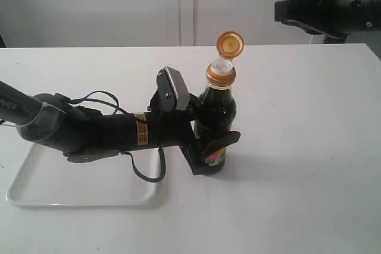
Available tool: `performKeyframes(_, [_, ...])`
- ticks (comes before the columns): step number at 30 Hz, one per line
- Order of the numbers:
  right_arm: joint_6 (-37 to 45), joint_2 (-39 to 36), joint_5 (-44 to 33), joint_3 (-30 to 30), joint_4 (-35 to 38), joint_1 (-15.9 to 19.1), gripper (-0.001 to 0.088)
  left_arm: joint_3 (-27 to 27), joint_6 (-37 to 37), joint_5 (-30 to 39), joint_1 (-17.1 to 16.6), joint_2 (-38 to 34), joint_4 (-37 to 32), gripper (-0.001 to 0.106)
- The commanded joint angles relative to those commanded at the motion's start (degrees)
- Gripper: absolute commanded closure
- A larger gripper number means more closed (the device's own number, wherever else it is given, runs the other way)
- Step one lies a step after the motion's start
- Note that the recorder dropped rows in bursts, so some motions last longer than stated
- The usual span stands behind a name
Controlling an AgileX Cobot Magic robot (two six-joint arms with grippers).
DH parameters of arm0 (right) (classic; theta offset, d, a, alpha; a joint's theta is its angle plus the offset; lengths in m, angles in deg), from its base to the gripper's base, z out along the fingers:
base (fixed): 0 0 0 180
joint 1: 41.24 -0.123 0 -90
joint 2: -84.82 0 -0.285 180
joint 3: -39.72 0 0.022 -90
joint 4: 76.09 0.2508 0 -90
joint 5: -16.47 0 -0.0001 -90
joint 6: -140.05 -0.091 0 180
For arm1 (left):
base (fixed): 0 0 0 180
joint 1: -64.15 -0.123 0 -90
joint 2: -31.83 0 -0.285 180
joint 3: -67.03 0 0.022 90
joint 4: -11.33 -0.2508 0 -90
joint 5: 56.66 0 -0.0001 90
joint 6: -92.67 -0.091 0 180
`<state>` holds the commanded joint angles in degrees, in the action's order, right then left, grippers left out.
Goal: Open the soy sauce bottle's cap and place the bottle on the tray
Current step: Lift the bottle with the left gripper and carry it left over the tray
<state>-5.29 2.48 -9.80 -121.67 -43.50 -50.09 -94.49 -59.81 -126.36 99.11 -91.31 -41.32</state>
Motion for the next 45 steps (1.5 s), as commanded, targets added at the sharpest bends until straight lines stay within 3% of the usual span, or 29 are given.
performKeyframes(9, [-20.59,0.17,-8.14,0.00,-25.41,5.67,0.0868,0.00,2.69,2.42,0.00,3.69,0.00,0.105])
performKeyframes(12, [-26.64,0.84,-8.71,0.13,-29.87,7.26,0.0868,0.00,3.50,2.45,0.00,5.28,0.00,0.105])
performKeyframes(18, [-33.71,4.18,-1.93,5.69,-36.18,7.40,0.0868,0.00,5.54,3.28,0.00,8.71,0.00,0.105])
performKeyframes(29, [-34.98,9.70,4.83,16.79,-39.01,7.51,0.0868,0.10,14.96,16.27,-0.29,17.95,-5.34,0.105])
performKeyframes(35, [-36.15,11.82,10.00,21.01,-37.20,7.51,0.0868,2.75,15.52,13.23,-3.04,22.22,-0.38,0.105])
performKeyframes(45, [-36.29,12.46,10.57,21.40,-37.08,7.51,0.0868,12.04,12.65,6.69,-10.29,26.08,3.03,0.105])
